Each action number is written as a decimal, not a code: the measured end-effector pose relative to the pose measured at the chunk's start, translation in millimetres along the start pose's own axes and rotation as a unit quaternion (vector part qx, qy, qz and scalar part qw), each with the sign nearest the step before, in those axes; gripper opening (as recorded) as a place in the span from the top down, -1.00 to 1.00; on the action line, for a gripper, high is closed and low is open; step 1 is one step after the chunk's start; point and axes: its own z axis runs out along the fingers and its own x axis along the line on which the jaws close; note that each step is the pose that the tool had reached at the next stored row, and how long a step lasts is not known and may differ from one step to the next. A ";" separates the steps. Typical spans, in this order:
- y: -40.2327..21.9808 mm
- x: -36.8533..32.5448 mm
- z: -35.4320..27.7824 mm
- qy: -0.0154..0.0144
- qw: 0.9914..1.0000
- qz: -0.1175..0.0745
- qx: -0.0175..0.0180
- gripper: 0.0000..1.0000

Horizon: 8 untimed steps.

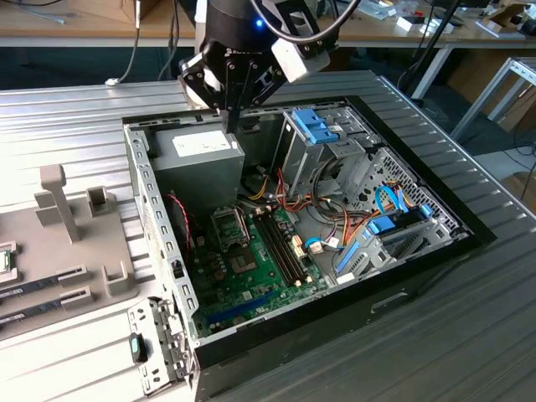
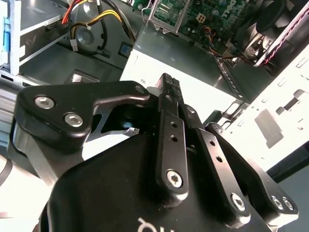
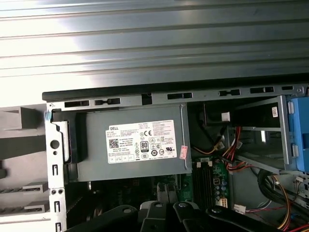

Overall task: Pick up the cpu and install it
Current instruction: 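Reach for the cpu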

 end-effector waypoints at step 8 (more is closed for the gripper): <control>-0.4 5.1 -0.2 0.000 1.000 0.000 0.000 0.79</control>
